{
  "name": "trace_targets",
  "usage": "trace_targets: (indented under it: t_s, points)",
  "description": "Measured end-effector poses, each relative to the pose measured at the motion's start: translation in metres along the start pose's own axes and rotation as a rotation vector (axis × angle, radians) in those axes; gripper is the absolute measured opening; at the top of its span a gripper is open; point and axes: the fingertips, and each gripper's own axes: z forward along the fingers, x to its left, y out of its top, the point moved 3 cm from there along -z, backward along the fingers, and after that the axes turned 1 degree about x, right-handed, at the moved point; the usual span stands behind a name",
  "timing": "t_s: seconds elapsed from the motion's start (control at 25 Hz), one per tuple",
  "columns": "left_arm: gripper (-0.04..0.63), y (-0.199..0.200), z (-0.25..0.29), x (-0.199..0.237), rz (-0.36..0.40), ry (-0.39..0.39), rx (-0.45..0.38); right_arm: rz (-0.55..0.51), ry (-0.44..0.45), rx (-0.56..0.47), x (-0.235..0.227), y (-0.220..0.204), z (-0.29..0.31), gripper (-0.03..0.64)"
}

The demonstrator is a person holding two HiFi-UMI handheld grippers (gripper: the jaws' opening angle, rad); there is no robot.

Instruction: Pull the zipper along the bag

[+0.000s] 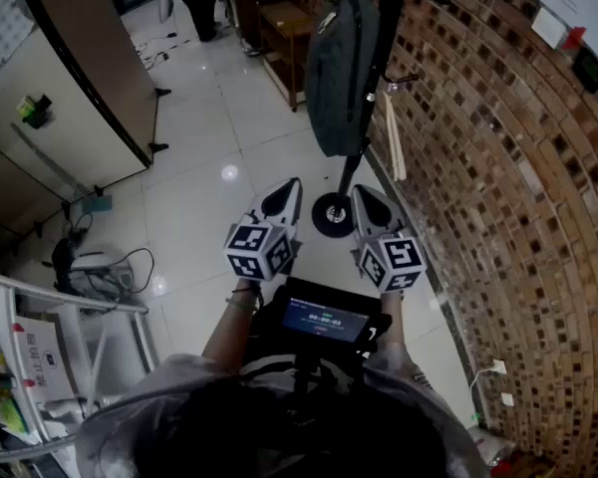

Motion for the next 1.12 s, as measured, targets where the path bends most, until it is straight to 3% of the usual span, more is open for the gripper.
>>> trace_targets:
  t_s: [0.36, 0.4, 0.68, 0.76, 1.12]
  points:
    - [0.008, 0.015, 0.031, 0.021, -0.021, -0.060, -0.007, -0.267, 0.034, 0.029, -0.037, 0.066, 0.059, 0.020]
    - [0.008, 0.017, 0.037, 0.023, -0.023, -0.073, -0.006, -0.297, 0.026, 0.031, -0.043, 0.075, 0.067, 0.050]
    - [0.008, 0.041, 0.072, 0.052, -0.012, -0.137, -0.004, -0.502, -0.072, 0.022, -0.070, 0.139, 0.117, 0.055]
    - [0.008, 0.044, 0.079, 0.062, -0.001, -0.152, 0.000, -0.538, -0.103, 0.023, -0.076, 0.155, 0.129, 0.101]
    - [0.008, 0.040, 0.097, 0.093, -0.037, -0.192, 0.024, -0.728, -0.214, 0.040, -0.093, 0.198, 0.165, 0.101]
